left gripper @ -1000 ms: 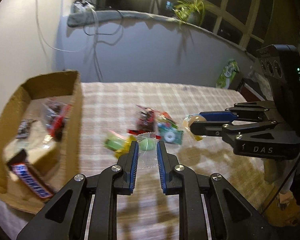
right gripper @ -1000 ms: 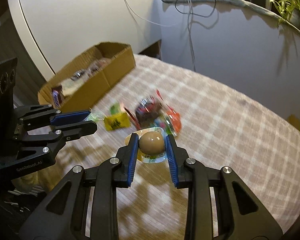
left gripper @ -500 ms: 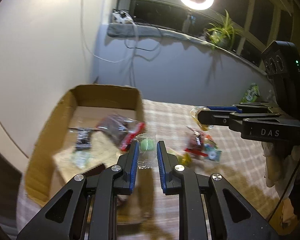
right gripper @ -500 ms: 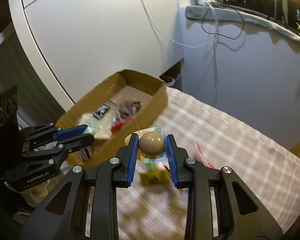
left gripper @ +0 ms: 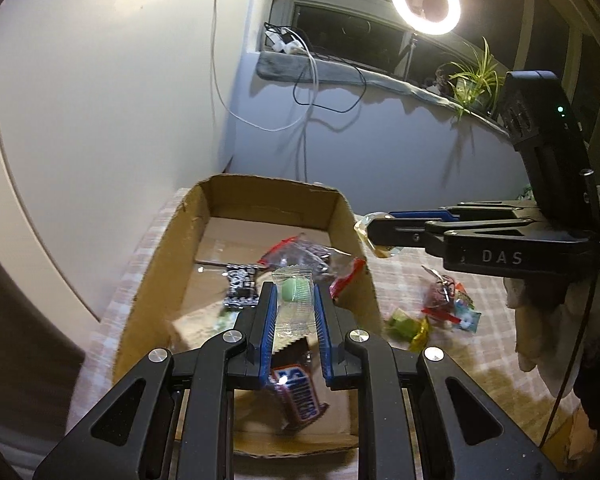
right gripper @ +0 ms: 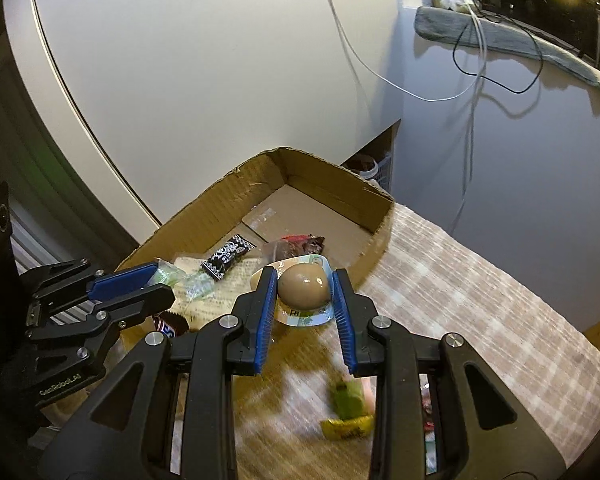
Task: Organize snacks
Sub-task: 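Carry the green candy and egg snack into the box and open both tools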
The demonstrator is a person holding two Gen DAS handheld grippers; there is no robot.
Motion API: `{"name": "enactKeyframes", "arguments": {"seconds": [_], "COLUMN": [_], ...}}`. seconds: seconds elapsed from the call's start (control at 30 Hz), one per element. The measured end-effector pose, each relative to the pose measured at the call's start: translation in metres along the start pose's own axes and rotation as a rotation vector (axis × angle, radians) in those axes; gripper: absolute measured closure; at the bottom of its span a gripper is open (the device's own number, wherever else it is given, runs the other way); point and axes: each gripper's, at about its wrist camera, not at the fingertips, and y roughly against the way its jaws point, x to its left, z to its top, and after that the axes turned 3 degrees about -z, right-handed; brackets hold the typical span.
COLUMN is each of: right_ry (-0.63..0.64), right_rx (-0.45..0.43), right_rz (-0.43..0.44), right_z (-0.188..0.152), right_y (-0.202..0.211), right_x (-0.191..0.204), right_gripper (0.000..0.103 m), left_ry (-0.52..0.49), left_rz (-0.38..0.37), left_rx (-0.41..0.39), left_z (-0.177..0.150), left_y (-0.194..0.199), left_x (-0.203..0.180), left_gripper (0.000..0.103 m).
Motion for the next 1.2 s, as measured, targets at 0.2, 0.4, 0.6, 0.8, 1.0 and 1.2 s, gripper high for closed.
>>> {"name": "enactKeyframes", "arguments": {"seconds": [0.2,0.4,0.6,0.8,1.0,1.2], "right_ry": [0.013,0.027,0.039,0.045,0.056,0.056], "right_rx": [0.015,0.035,0.048,0.041,0.040,0.010], "right_rz": [0.005,0.012,0.016,0.008,0.006,-0.014], "right_z": [0.008,0.013,0.016,0.018,0.019,0.022], "right_y": [-0.016,-0.031,-0.040,-0.041,-0.040,-0.035], "right_x": [0.008,0.016,0.023,0.025,0.028,0.029], "right_gripper": [0.074,0.074,0.073,0.072,0.071,0.035], "left_ry": [0.016,0.026,0.034,0.036,0.040,0.043], "left_rz": [0.016,0.025,0.031,0.034,0.040,0.048], "left_rx": [-0.002,0.004,0.005,0.007,0.005,-0.002], "left_z": [0.001,0.001,0.002,0.002,0.002,0.002], "left_y": [0.000,-0.002,-0.002,-0.002,-0.002,0.000], "left_x": [0.012,0.020,0.024,0.024,0.025,0.026], "left_gripper": [0.086,0.086,0.086,0.085,0.076,0.055]}}
